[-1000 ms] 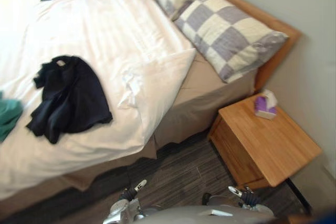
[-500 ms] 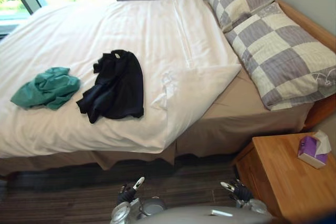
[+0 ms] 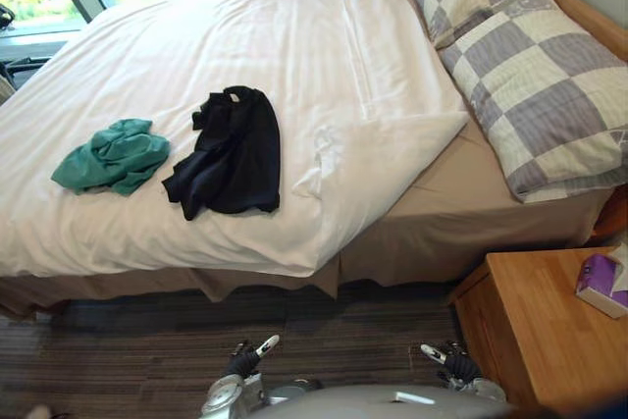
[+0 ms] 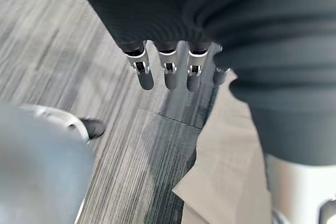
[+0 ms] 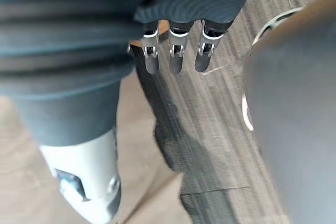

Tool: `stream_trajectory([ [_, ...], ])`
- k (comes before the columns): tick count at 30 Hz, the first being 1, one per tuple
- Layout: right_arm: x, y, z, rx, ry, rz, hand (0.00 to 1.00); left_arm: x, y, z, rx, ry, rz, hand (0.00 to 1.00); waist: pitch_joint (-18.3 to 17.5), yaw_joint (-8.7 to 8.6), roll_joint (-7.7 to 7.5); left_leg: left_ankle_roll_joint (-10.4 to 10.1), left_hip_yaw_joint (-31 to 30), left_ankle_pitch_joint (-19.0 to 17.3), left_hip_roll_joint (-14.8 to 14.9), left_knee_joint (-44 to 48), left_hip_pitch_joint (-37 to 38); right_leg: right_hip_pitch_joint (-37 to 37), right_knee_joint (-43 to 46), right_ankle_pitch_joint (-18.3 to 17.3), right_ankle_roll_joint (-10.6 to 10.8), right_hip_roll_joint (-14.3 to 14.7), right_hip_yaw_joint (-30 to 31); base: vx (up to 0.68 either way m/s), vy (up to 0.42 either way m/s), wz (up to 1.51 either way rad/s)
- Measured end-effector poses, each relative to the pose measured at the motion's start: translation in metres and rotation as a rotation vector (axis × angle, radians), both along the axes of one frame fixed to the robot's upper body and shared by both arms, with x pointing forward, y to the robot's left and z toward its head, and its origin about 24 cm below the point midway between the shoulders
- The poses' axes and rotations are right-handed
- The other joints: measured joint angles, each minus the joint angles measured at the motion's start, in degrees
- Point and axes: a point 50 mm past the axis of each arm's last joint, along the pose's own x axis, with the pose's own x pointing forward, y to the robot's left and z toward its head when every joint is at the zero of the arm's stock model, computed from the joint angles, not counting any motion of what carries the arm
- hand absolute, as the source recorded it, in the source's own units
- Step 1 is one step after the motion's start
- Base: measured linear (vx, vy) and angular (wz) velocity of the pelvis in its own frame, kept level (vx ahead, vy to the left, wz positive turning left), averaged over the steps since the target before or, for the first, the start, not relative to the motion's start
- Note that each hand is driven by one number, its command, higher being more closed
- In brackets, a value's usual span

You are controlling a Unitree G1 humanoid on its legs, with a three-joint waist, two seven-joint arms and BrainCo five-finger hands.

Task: Tidy the bed and pick cloth on bed and put in laundry

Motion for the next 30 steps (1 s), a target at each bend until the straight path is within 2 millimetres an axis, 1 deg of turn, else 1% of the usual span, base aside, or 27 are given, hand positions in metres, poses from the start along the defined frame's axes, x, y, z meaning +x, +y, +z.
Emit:
stream_trajectory([
  [1, 0.005, 0.001, 0.002, 0.001, -0.026, -0.007, 0.0, -0.001, 0.0, -0.001, 0.018, 0.022, -0.06, 0.0, 0.3, -1.18, 0.22, 0.9, -0.8, 0.2, 0.6, -0.2, 0.5, -4.8, 9.1, 2.4, 0.7, -0.8, 1.4, 0.06, 0.027, 0.17],
  [2, 0.006, 0.003, 0.002, 0.007, -0.037, -0.012, 0.0, -0.002, 0.002, -0.001, 0.023, 0.031, -0.068, 0.0, 0.5, -1.58, 0.85, 1.2, -1.0, 0.2, 1.0, -0.2, 0.8, -5.5, 9.9, 1.5, -0.1, -0.5, 1.7, 0.1, 0.033, 0.19],
  [3, 0.008, 0.006, 0.003, 0.012, -0.049, -0.002, 0.0, -0.001, 0.005, 0.0, 0.025, 0.038, -0.071, 0.0, 0.7, -2.0, 0.41, 1.4, -1.1, 0.0, 1.8, 0.1, 1.1, -6.4, 9.0, 0.3, -0.8, 0.5, 2.5, 0.13, -0.004, 0.15],
  [4, 0.01, 0.009, 0.003, 0.022, -0.061, 0.006, 0.0, -0.001, 0.008, 0.0, 0.027, 0.047, -0.074, 0.0, 1.3, -2.07, -0.01, 0.7, -1.5, -0.2, 3.1, 0.6, 1.4, -7.0, 5.9, -0.1, -1.6, 2.5, 2.5, 0.12, -0.019, 0.13],
  [5, 0.01, 0.009, 0.003, 0.024, -0.065, 0.008, 0.0, -0.002, 0.01, 0.0, 0.026, 0.055, -0.074, 0.0, 1.5, -2.11, -0.03, 0.3, -1.6, -0.3, 3.9, 0.8, 1.6, -7.0, 3.7, 0.0, -1.7, 3.9, 2.6, 0.17, -0.054, 0.19],
  [6, 0.008, 0.009, 0.003, 0.024, -0.066, 0.007, 0.0, -0.003, 0.011, -0.001, 0.024, 0.065, -0.074, 0.0, 1.6, -2.13, -0.08, -0.4, -1.7, -0.3, 5.2, 0.9, 1.7, -7.2, -2.2, 0.8, -1.6, 6.7, 3.8, 0.15, -0.058, 0.2],
  [7, 0.007, 0.009, 0.003, 0.021, -0.07, 0.004, 0.0, -0.003, 0.012, 0.0, 0.026, 0.064, -0.076, 0.0, 1.5, -2.21, -0.48, -1.2, -1.8, -0.7, 5.3, 1.0, 1.7, -6.8, -9.3, 4.3, -2.5, 8.9, 5.9, 0.16, -0.066, 0.19],
  [8, 0.003, 0.008, 0.002, 0.019, -0.063, 0.0, 0.0, -0.003, 0.014, 0.0, 0.031, 0.064, -0.076, 0.0, 1.5, -2.32, -0.93, -1.6, -2.0, -0.9, 4.8, 1.0, 1.8, -6.8, -11.9, 7.3, -3.5, 9.1, 6.9, 0.21, -0.105, 0.25],
  [9, 0.002, 0.004, 0.003, 0.007, -0.068, -0.023, 0.0, -0.006, 0.008, -0.003, 0.014, 0.084, -0.069, 0.0, 1.5, -2.84, -0.08, -2.2, -2.7, -1.1, 5.2, 0.7, 2.4, -6.0, -12.9, 10.3, -5.9, 9.3, 7.0, 0.31, -0.103, 0.15],
  [10, 0.004, 0.002, 0.004, -0.006, -0.077, -0.025, 0.0, -0.005, 0.001, -0.004, -0.005, 0.076, -0.066, 0.0, 1.0, -2.86, 1.39, -2.7, -2.0, -1.0, 5.8, 0.7, 2.7, -4.9, -15.1, 10.8, -6.0, 10.2, 7.1, 0.32, -0.095, 0.05],
  [11, 0.004, 0.002, 0.004, -0.01, -0.079, -0.028, 0.0, -0.005, -0.004, -0.005, -0.017, 0.073, -0.062, 0.0, 1.1, -2.59, 2.31, -3.1, -1.2, -1.3, 6.2, 0.7, 2.8, -4.4, -16.3, 10.9, -6.2, 10.7, 7.1, 0.25, -0.044, -0.2],
  [12, 0.006, 0.0, 0.005, -0.017, -0.083, -0.03, 0.0, -0.006, -0.009, -0.006, -0.036, 0.072, -0.041, 0.0, 0.8, -2.33, 3.64, -4.1, 0.0, -1.5, 7.0, 0.8, 2.9, -3.7, -18.1, 11.5, -6.8, 11.6, 7.1, 0.2, -0.057, -0.21],
  [13, 0.006, -0.001, 0.005, -0.018, -0.085, -0.044, 0.0, -0.008, -0.01, -0.007, -0.043, 0.072, -0.013, 0.0, 0.7, -2.46, 3.78, -5.2, 1.2, -1.0, 7.2, 1.1, 3.4, -2.3, -19.9, 12.0, -6.9, 11.8, 7.1, 0.18, -0.063, -0.19],
  [15, 0.001, 0.0, 0.004, -0.008, -0.071, -0.093, 0.0, -0.01, -0.01, -0.006, -0.046, 0.067, -0.002, 0.0, 0.7, -2.34, 3.56, -6.1, 3.3, -0.5, 7.5, 1.2, 5.1, 0.3, -21.9, 12.5, -7.1, 12.3, 7.2, 0.14, -0.061, -0.14],
  [17, -0.006, -0.002, 0.003, -0.014, -0.053, -0.172, 0.0, -0.01, -0.009, -0.006, -0.046, 0.06, 0.006, 0.0, 0.1, -2.13, 3.09, -6.3, 5.3, -0.4, 7.6, 1.4, 6.0, 1.9, -23.5, 12.5, -7.0, 12.6, 7.5, 0.09, -0.045, -0.16],
  [18, -0.007, -0.003, 0.002, -0.019, -0.043, -0.216, 0.0, -0.012, -0.008, -0.006, -0.046, 0.059, 0.017, 0.0, -0.7, -2.12, 2.86, -6.3, 6.4, -0.4, 7.6, 1.6, 6.0, 1.9, -24.4, 13.1, -7.0, 12.8, 7.9, 0.06, -0.016, -0.28],
  [20, -0.004, -0.012, 0.006, -0.05, -0.061, -0.324, 0.0, -0.013, -0.008, -0.006, -0.05, 0.059, 0.035, 0.0, -1.0, -2.1, 2.73, -6.4, 9.0, -0.3, 7.5, 2.8, 6.0, 2.4, -26.2, 14.9, -6.8, 12.9, 8.9, 0.03, 0.002, -0.38],
  [21, -0.004, -0.013, 0.007, -0.054, -0.062, -0.341, 0.0, -0.013, -0.008, -0.006, -0.05, 0.06, 0.035, 0.0, -1.0, -2.1, 2.69, -6.4, 9.2, -0.3, 7.4, 3.0, 6.0, 2.5, -26.4, 15.1, -6.8, 12.8, 9.0, -0.01, 0.018, -0.33],
  [23, -0.01, -0.03, 0.011, -0.124, -0.056, -0.461, 0.0, -0.011, -0.007, -0.006, -0.06, 0.059, 0.028, 0.0, -1.4, -2.13, 2.32, -6.4, 11.2, -0.3, 7.1, 5.4, 5.9, 3.1, -26.5, 15.8, -6.4, 12.1, 9.5, 0.0, 0.027, -0.25],
  [25, -0.016, -0.041, 0.014, -0.186, -0.049, -0.514, 0.0, -0.008, -0.008, -0.006, -0.065, 0.06, 0.026, 0.0, -1.9, -2.17, 2.44, -6.4, 11.6, -0.3, 7.0, 6.1, 6.0, 3.6, -26.5, 15.9, -6.1, 11.8, 9.9, -0.01, 0.027, -0.09],
  [26, -0.018, -0.05, 0.018, -0.261, -0.041, -0.527, 0.0, -0.006, -0.009, -0.005, -0.07, 0.063, 0.023, 0.0, -2.4, -2.29, 2.38, -6.4, 11.7, -0.3, 7.0, 6.5, 6.0, 3.6, -26.5, 16.1, -5.8, 11.7, 10.1, -0.01, 0.025, -0.08],
  [28, -0.017, -0.059, 0.025, -0.349, -0.047, -0.514, 0.0, -0.002, -0.009, -0.004, -0.078, 0.058, 0.018, 0.0, -2.7, -2.47, 2.24, -6.4, 12.1, -0.3, 7.0, 7.0, 6.0, 3.6, -26.5, 16.3, -5.6, 11.6, 10.1, -0.02, 0.01, -0.11],
  [30, -0.009, -0.073, 0.037, -0.444, -0.091, -0.504, 0.0, 0.0, -0.008, -0.004, -0.08, 0.059, 0.015, 0.0, -2.9, -2.7, 2.14, -6.4, 12.4, -0.3, 7.0, 7.7, 6.0, 3.6, -26.2, 16.3, -5.6, 11.5, 10.2, -0.04, 0.001, -0.11],
])
